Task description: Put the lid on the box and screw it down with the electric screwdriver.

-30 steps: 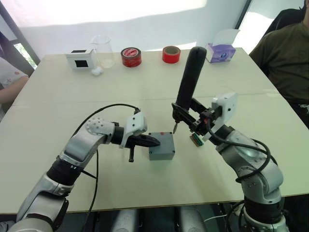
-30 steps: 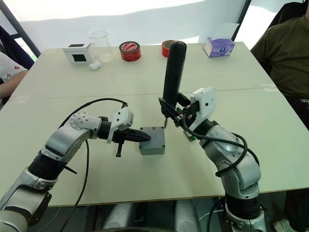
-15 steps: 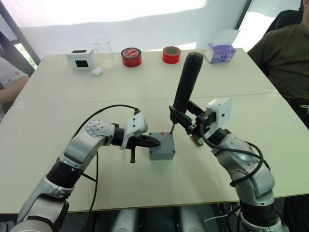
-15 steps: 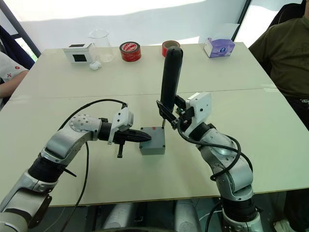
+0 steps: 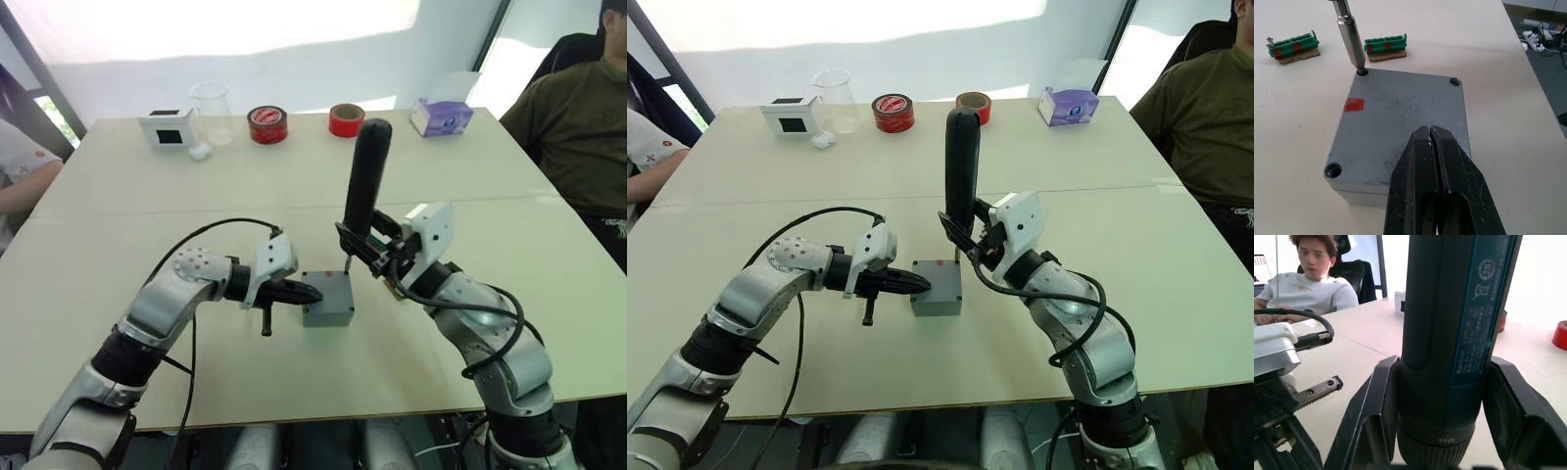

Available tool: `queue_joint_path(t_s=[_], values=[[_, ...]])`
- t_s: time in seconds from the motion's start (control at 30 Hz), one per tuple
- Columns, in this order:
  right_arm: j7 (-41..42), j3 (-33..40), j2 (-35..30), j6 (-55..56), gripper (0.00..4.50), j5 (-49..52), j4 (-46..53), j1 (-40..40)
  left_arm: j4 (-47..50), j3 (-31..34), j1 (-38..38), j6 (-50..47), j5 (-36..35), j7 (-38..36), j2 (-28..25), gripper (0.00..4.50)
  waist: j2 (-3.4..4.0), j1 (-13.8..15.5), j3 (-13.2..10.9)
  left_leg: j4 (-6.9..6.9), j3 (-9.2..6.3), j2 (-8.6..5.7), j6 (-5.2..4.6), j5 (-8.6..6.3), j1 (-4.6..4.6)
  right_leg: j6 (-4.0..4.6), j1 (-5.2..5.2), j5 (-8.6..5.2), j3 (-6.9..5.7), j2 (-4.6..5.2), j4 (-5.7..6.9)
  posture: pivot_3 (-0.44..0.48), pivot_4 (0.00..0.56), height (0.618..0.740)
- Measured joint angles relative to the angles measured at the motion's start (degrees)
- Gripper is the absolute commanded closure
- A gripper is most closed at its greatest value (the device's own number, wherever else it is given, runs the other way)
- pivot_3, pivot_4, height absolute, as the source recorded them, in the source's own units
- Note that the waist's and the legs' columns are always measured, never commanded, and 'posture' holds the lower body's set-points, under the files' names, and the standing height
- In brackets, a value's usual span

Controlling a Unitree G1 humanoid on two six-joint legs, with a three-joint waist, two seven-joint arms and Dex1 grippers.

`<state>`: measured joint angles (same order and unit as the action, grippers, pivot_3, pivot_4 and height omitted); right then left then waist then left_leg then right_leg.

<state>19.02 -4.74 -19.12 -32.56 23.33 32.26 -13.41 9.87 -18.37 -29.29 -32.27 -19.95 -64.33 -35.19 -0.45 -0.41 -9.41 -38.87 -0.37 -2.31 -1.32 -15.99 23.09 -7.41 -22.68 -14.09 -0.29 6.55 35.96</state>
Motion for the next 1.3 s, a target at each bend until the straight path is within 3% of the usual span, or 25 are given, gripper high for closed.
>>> queue_joint_path(t_s=[0.23,1.3], values=[[0.4,0.1,0.0,-0.7,2.67,0.0,-0.9,0.1,0.0,-0.1,0.6,-0.2,0.2,0.4,-0.2,4.50,-0.16,0.1,0.5,0.67,0.00,-0.05,-0.01,-0.02,-0.75,0.18,0.43,-0.09,-0.01,0.10,-0.55,0.000,0.150,0.740],[1.5,0.3,0.0,0.0,2.67,0.0,-0.9,1.2,1.1,-0.5,1.7,-0.5,0.5,0.7,0.0,4.50,-0.23,0.2,1.2,0.90,-0.03,-0.03,0.01,-0.04,-0.75,0.23,0.40,-0.12,0.00,0.32,-0.82,0.000,0.150,0.740]])
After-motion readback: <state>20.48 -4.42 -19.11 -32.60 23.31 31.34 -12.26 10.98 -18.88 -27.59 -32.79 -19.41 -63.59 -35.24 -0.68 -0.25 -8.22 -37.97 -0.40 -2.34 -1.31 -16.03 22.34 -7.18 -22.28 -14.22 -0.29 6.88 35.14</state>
